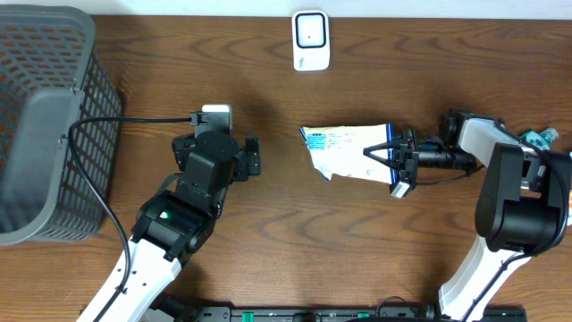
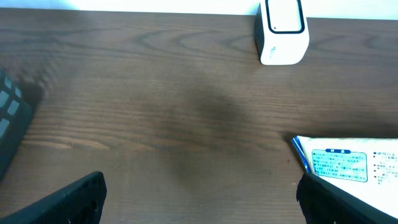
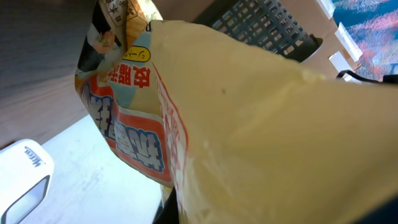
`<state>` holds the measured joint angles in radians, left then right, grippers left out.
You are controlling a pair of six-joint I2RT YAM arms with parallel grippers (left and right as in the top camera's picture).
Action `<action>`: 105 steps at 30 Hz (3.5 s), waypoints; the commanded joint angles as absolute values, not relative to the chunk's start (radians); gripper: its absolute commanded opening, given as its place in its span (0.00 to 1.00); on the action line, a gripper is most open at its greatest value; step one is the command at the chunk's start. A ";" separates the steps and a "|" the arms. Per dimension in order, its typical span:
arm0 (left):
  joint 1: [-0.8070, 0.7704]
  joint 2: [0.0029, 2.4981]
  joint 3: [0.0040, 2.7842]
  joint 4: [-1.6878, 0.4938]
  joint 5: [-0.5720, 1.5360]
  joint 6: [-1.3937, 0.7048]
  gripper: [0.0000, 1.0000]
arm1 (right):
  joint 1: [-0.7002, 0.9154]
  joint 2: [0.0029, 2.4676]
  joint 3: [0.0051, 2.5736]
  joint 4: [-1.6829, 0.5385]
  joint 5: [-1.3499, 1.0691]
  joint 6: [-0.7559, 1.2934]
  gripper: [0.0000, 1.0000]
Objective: Scan the item barcode
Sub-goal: 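Grasp the snack bag with the right gripper and open the left gripper, then raise the held bag up to the barcode scanner with the right gripper, then carry the bag to the far right and release it beside the mouthwash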
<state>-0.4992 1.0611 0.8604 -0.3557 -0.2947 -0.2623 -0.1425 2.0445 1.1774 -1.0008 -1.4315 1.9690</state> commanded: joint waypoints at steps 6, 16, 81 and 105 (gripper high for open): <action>-0.494 1.060 0.876 -0.359 -0.312 -0.257 0.98 | -0.142 2.018 1.188 -1.001 -1.489 1.914 0.01; -0.494 1.060 0.876 -0.359 -0.312 -0.257 0.98 | -0.102 1.993 1.299 -0.937 -1.545 1.087 0.01; -0.494 1.060 0.876 -0.358 -0.312 -0.257 0.98 | 0.081 2.481 2.104 1.213 -1.422 1.722 0.02; -0.494 1.060 0.876 -0.358 -0.312 -0.257 0.98 | 0.060 1.564 2.081 -0.078 -0.861 0.712 0.02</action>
<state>-0.4992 1.0615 0.8616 -0.3580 -0.2951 -0.2619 0.0723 1.5898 2.0933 0.1478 -1.3033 1.2961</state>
